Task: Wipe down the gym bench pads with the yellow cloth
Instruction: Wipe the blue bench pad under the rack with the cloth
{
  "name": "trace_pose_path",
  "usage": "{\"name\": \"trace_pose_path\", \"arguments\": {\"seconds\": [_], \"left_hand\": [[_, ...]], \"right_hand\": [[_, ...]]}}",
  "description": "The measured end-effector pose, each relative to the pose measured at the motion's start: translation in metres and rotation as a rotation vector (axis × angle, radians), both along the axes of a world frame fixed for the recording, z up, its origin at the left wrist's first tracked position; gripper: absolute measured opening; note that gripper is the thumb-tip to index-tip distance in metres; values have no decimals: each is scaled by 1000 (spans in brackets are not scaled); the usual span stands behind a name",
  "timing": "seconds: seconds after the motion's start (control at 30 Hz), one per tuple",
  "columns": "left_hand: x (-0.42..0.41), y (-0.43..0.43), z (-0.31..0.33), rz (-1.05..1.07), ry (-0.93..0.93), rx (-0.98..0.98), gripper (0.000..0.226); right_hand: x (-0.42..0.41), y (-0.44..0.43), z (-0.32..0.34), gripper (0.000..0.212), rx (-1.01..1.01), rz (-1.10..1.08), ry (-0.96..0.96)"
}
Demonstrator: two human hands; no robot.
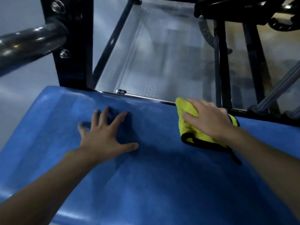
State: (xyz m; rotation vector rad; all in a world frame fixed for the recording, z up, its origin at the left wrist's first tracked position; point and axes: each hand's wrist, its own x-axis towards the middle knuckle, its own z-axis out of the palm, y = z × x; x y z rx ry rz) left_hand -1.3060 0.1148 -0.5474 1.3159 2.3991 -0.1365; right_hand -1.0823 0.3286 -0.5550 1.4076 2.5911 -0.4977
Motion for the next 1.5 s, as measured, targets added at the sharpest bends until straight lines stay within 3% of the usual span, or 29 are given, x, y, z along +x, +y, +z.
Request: {"name": "trace_pose_path", "arguments": {"seconds": [0.17, 0.33, 0.5, 0.6, 0.7, 0.9, 1.1, 1.27, 1.5], "left_hand": [[-12, -12, 0, 11, -21, -42, 111], [-16, -19, -2, -22, -28, 27, 106], [-69, -68, 5, 144, 28, -25, 105], [-81, -87, 3, 160, 5, -65, 106], [-78, -85, 1, 152, -10, -33, 106], [-85, -91, 0, 149, -21, 39, 101], [-120, -148, -5, 436, 8, 112, 110], [-117, -150, -8, 424, 2, 136, 108], [-132, -171, -16, 375, -2, 220, 101]], "right_hand": [[-32, -10, 1, 49, 24, -131, -63], [-120, -43, -5, 53, -15, 82, 22], [-88, -34, -2, 72, -63, 99, 90], [-111, -39, -4, 66, -14, 42, 13], [-151, -49, -4, 57, -30, 64, -28], [-231, -81, -9, 64, -14, 204, 72], [-221, -87, -12, 71, 3, 244, 97], [-265, -99, -5, 66, -20, 239, 47], [-301, -118, -10, 67, 104, 279, 47]]}}
